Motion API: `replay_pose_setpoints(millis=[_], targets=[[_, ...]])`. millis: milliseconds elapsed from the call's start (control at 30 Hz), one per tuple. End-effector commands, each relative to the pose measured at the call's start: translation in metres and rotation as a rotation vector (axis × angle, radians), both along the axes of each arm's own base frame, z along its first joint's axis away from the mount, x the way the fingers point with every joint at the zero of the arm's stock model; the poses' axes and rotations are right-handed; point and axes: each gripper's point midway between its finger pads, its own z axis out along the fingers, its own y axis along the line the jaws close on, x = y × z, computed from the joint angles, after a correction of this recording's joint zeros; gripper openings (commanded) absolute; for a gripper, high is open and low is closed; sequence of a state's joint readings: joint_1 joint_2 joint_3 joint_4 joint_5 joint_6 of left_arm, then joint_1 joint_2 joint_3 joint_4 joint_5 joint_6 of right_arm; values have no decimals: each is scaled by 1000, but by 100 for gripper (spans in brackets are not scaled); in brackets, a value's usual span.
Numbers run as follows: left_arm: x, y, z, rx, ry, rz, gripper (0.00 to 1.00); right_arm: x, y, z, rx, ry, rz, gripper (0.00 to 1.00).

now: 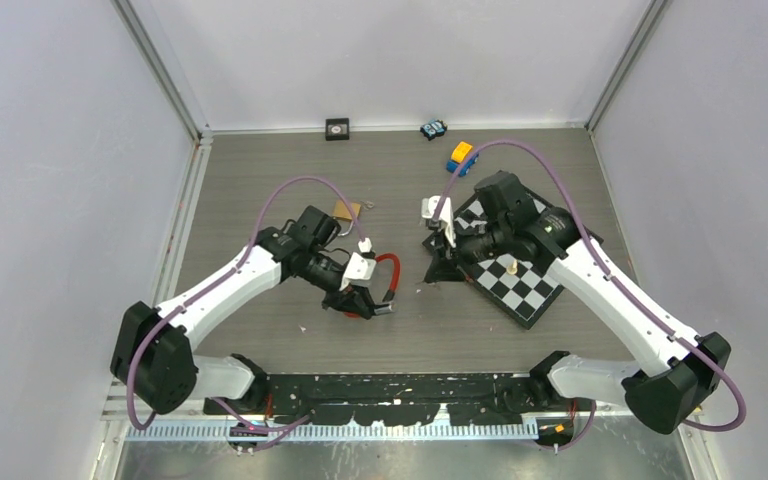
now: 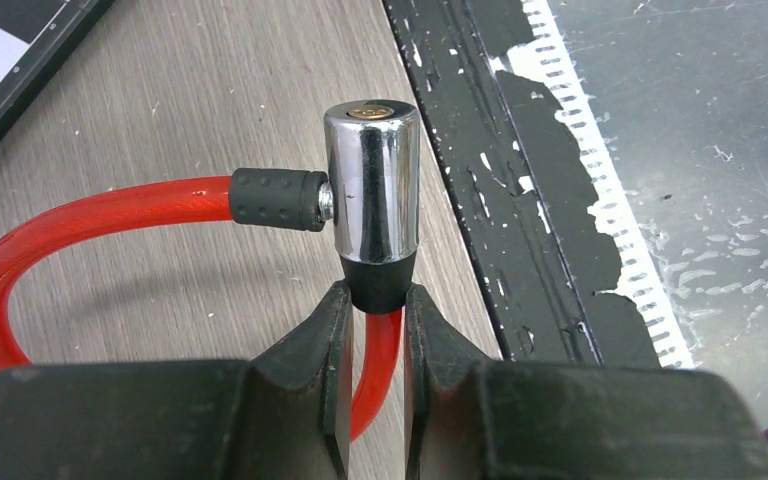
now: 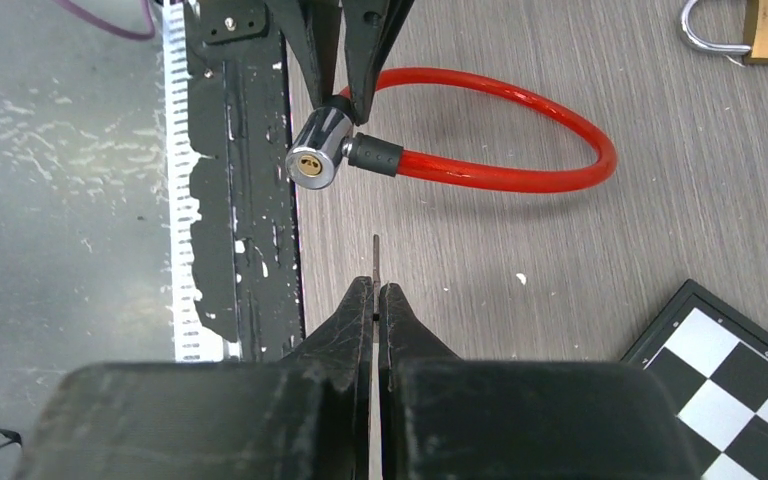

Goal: Unlock with the key

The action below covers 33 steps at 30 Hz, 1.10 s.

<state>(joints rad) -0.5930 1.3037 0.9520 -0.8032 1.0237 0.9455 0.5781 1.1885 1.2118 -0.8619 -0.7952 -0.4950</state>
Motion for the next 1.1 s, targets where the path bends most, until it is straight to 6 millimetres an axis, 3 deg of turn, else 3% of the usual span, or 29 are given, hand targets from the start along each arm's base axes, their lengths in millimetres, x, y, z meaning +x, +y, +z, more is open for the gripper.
replay_pose_setpoints(millis=[0, 200, 1067], targets=[[3, -12, 34, -121, 7, -24, 0, 3, 3, 10, -33, -162, 21, 1], [2, -11, 43, -136, 73, -24, 0, 6, 15, 10, -111, -284, 75, 1], [8, 2, 32, -89, 284, -24, 0, -4, 45, 26, -279, -591, 230, 1]])
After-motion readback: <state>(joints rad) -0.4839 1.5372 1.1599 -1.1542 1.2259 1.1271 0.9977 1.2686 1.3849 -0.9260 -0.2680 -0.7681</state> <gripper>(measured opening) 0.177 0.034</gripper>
